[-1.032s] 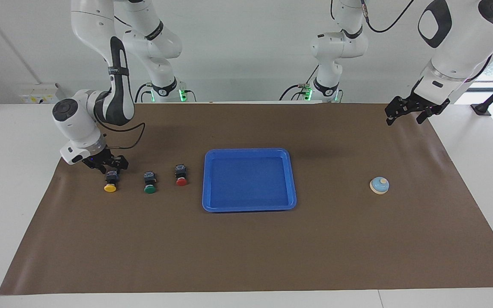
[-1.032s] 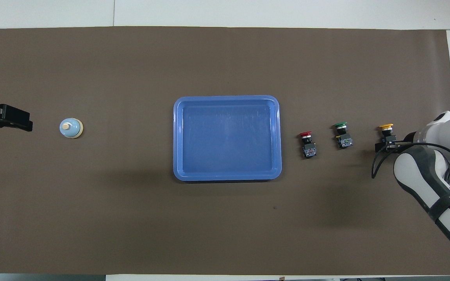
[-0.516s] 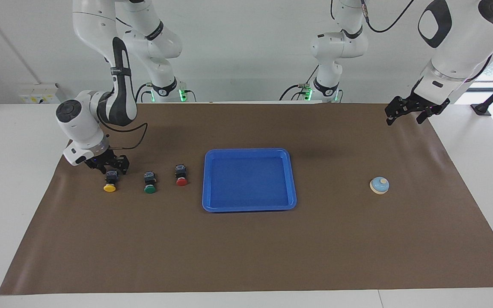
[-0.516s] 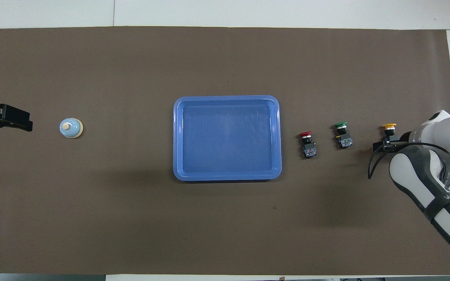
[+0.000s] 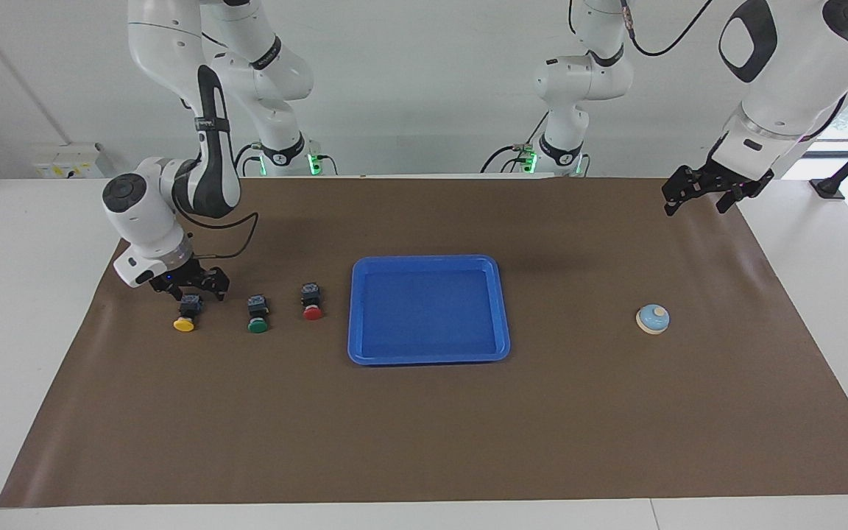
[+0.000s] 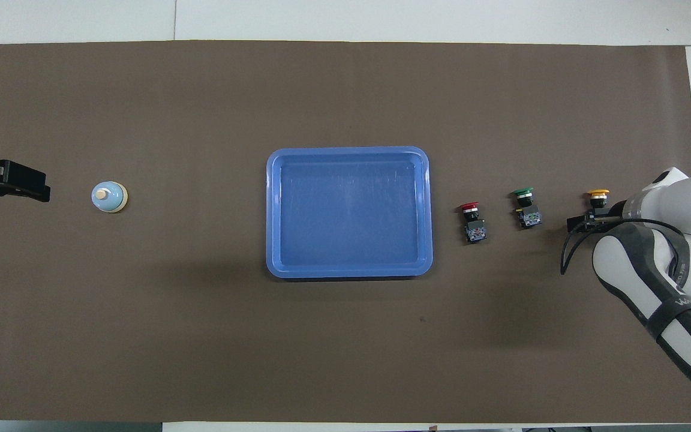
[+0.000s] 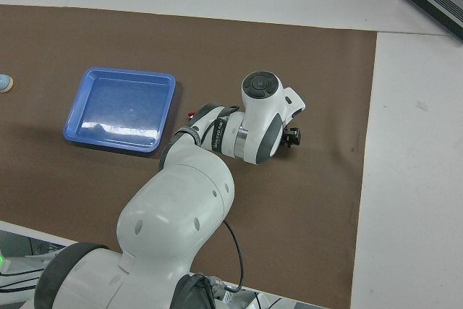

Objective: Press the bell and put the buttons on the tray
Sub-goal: 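Close the right gripper on the yellow-capped button and lift it, then carry the yellow button into the blue tray and open the right gripper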

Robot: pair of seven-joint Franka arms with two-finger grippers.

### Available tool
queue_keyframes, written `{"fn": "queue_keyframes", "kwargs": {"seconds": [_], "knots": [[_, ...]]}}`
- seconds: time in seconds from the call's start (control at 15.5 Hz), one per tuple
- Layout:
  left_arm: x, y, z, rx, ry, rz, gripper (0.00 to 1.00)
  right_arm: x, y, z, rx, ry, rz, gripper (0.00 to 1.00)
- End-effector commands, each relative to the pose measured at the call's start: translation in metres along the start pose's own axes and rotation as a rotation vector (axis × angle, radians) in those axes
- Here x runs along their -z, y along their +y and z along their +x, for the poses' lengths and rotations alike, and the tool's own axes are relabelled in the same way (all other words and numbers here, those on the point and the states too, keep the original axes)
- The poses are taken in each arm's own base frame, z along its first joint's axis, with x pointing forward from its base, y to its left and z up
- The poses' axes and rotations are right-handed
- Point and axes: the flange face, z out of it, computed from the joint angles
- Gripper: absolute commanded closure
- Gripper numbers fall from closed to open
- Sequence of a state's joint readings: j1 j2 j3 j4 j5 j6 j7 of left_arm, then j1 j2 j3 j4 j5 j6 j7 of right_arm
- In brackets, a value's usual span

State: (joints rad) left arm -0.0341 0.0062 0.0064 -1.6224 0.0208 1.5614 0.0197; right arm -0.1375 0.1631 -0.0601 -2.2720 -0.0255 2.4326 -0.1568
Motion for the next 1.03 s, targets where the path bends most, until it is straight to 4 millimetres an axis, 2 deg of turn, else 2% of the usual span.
{"fn": "queue_keyframes", "kwargs": {"seconds": [0.0, 0.19, 0.39, 0.45, 0.65, 0.84, 0.9, 0.97], "knots": [[0.004, -0.001, -0.005, 0.006, -0.002, 0.008, 0.0, 0.004, 0.013, 0.012, 0.005, 0.021, -0.008, 0.37], [0.004, 0.0, -0.005, 0.005, -0.002, 0.008, 0.0, 0.004, 0.012, 0.015, 0.007, 0.025, -0.009, 0.7], [0.004, -0.001, -0.005, 0.006, -0.002, 0.008, 0.0, 0.009, 0.015, 0.019, 0.005, 0.019, -0.009, 0.94], [0.004, -0.001, -0.005, 0.006, -0.002, 0.008, 0.0, 0.017, 0.015, 0.022, 0.004, 0.001, -0.006, 1.0], [0.004, -0.001, -0.005, 0.006, -0.002, 0.008, 0.0, 0.061, -0.002, 0.044, -0.003, -0.06, 0.013, 1.0], [0.004, -0.001, -0.005, 0.006, -0.002, 0.008, 0.0, 0.108, -0.061, 0.066, -0.003, -0.062, 0.013, 1.0], [0.004, -0.001, -0.005, 0.005, -0.002, 0.007, 0.0, 0.122, -0.084, 0.071, -0.016, -0.066, 0.009, 1.0], [0.004, -0.001, -0.005, 0.005, -0.002, 0.008, 0.0, 0.135, -0.117, 0.075, -0.028, -0.069, 0.004, 1.0]]}}
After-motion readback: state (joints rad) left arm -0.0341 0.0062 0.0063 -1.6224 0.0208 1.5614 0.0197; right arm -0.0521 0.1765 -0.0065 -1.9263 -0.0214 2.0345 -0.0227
